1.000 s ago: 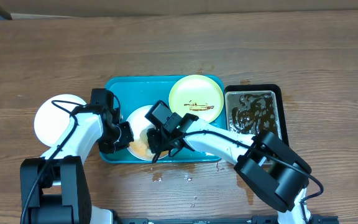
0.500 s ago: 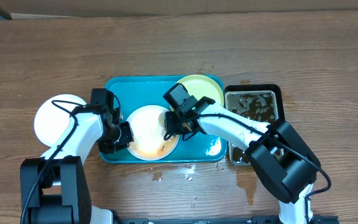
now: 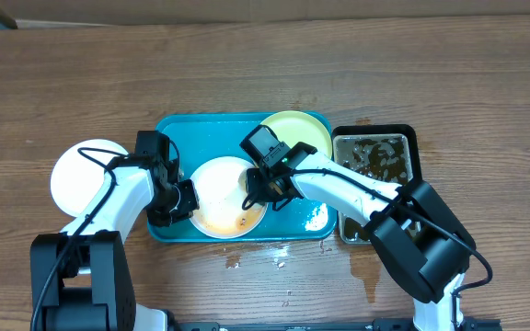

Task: Clean dirty plates on tray and stack at the side
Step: 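Scrub the second white plate with the sponge in the right gripper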

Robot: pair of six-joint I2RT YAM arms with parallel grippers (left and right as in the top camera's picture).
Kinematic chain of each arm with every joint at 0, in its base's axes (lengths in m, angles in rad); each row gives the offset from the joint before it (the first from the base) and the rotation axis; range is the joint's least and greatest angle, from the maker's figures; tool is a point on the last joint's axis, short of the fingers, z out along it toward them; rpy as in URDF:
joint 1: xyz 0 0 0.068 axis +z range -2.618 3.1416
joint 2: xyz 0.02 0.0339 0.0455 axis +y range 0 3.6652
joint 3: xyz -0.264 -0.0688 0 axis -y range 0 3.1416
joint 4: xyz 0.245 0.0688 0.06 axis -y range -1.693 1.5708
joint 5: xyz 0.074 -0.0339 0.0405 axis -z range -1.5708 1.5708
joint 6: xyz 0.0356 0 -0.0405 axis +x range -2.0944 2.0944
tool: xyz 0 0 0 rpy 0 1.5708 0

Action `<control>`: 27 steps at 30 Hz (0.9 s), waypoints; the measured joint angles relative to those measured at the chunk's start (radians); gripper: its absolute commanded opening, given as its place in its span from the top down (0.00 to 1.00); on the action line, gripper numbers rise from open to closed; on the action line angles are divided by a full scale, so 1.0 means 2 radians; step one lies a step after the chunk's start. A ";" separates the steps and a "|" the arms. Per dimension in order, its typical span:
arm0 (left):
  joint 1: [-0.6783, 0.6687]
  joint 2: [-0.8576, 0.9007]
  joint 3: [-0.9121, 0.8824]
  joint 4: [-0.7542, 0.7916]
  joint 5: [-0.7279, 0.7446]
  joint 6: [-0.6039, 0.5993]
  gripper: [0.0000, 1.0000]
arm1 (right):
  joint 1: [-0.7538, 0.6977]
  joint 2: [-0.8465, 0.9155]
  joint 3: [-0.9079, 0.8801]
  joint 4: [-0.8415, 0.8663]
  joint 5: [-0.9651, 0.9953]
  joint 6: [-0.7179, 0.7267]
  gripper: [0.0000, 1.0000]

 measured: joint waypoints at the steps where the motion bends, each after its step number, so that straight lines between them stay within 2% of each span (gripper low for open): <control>1: 0.000 0.000 0.000 0.000 0.000 0.000 0.96 | 0.000 -0.002 0.000 -0.004 -0.006 -0.008 0.96; 12: 0.000 0.000 -0.001 -0.002 -0.005 0.000 0.96 | 0.006 -0.042 0.001 -0.019 -0.049 -0.074 0.96; 21: 0.000 0.000 -0.001 -0.002 -0.006 0.000 0.96 | 0.052 -0.044 0.001 -0.016 -0.057 -0.085 0.96; 27: 0.000 0.000 -0.001 -0.002 -0.006 0.000 0.96 | 0.075 -0.041 0.001 0.027 -0.058 -0.087 0.96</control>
